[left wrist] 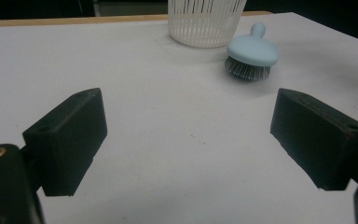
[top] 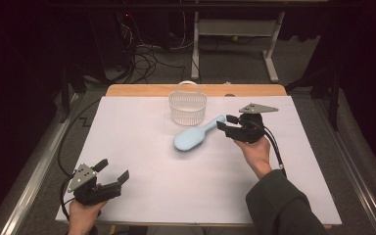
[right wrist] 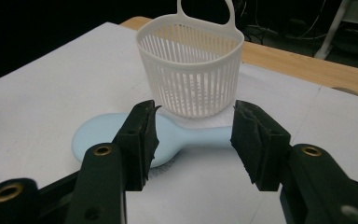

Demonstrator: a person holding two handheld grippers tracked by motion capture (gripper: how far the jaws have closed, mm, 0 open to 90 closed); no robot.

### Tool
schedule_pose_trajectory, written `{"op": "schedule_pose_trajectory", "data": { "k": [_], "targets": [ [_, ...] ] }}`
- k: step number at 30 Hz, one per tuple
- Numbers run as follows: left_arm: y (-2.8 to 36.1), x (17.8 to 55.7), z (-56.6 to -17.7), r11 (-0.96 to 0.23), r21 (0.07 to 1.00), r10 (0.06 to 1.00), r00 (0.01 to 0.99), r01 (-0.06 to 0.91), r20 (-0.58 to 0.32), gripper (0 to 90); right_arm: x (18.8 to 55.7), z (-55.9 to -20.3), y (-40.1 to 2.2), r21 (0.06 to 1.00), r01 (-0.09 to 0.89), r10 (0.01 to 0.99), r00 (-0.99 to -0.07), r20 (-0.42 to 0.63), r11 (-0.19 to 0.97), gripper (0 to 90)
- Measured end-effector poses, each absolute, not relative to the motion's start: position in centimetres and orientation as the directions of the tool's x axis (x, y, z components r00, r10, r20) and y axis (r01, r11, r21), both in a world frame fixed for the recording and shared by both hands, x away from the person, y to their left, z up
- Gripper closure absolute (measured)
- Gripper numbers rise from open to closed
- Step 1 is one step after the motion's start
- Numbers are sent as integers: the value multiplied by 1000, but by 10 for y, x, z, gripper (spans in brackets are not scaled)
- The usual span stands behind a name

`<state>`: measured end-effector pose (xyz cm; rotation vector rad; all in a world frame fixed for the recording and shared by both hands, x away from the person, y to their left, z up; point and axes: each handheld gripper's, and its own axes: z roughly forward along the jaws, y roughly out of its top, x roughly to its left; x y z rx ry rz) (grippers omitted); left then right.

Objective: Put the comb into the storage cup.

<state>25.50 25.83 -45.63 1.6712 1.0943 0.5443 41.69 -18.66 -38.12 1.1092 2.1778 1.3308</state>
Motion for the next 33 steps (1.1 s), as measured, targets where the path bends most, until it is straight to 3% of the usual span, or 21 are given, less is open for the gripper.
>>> {"op": "schedule_pose_trajectory", "data": {
  "k": [17, 33],
  "targets": [
    [259, 255, -456, -63, 915, 860, 486, 399, -153, 100, 459, -380, -168, 775, 546, 794, -600, 98, 317, 573],
    [258, 257, -456, -76, 914, 860, 490, 398, -142, 99, 494, -374, -146, 641, 637, 811, -584, 39, 428, 690]
  ]
}}
